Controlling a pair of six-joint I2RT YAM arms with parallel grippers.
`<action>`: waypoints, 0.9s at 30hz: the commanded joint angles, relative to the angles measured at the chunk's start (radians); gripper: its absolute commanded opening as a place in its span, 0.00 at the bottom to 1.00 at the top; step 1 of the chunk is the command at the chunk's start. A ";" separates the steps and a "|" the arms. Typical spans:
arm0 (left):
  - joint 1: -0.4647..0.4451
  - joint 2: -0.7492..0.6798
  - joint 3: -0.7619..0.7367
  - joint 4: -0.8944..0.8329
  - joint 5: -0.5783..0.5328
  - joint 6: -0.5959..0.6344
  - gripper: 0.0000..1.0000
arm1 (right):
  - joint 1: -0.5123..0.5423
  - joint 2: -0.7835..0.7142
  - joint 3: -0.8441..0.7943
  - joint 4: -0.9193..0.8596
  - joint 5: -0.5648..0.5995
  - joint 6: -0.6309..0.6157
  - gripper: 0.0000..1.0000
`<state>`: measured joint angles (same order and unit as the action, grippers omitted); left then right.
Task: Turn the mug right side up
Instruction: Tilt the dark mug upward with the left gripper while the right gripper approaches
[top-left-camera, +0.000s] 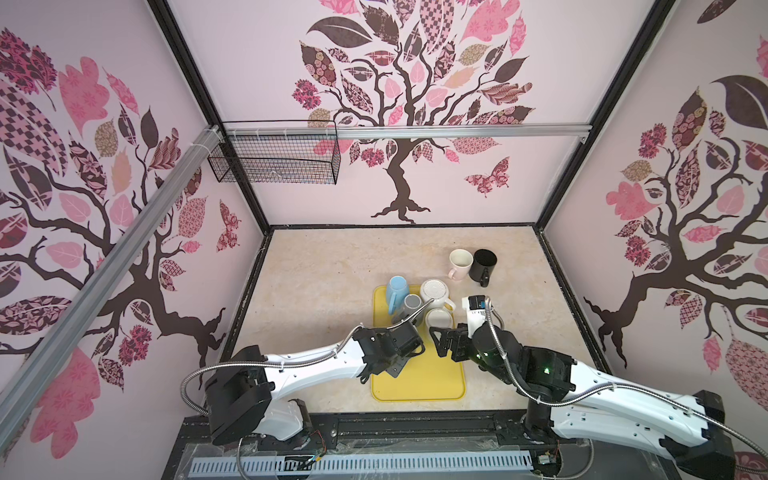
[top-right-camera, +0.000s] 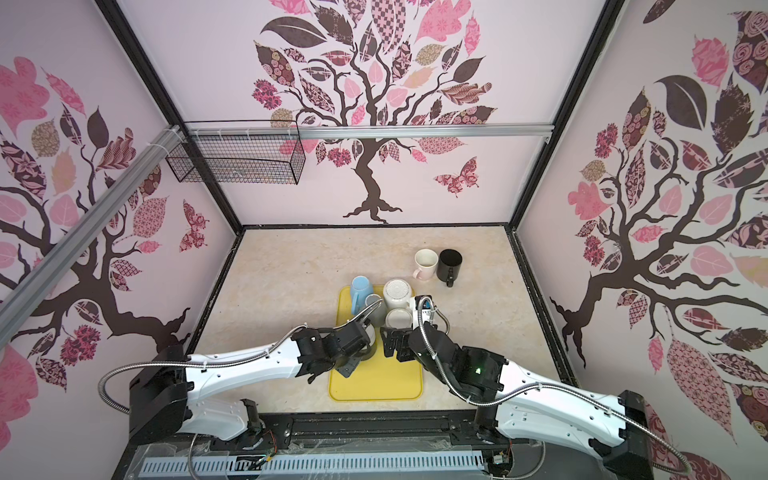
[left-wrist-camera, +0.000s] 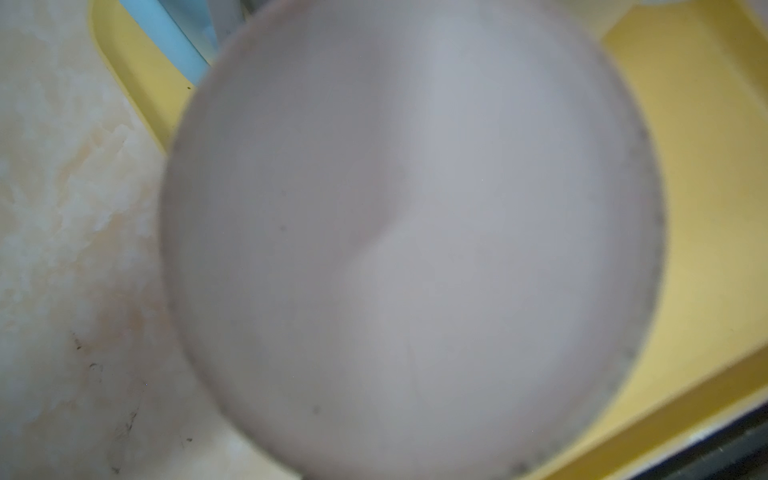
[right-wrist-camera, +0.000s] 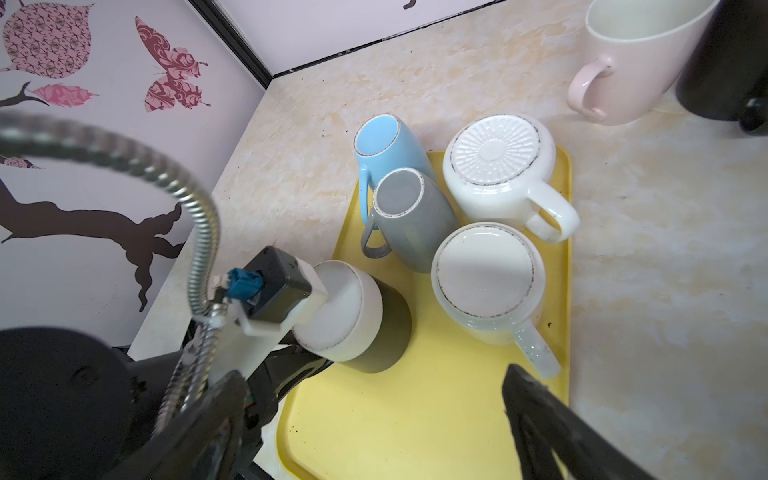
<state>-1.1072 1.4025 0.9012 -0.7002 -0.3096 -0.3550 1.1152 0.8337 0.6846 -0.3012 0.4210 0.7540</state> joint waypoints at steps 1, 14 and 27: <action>-0.023 -0.090 0.106 -0.060 -0.061 -0.011 0.00 | -0.002 -0.023 -0.016 0.026 -0.026 0.013 0.98; 0.025 -0.449 0.201 -0.126 -0.108 -0.032 0.00 | -0.003 -0.358 -0.209 0.292 -0.198 0.080 0.96; 0.252 -0.665 0.076 0.357 0.388 -0.142 0.00 | -0.003 -0.215 -0.327 0.783 -0.372 0.094 0.85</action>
<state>-0.8577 0.7383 1.0142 -0.5762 -0.0734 -0.4461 1.1141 0.5865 0.3462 0.2806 0.1127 0.8459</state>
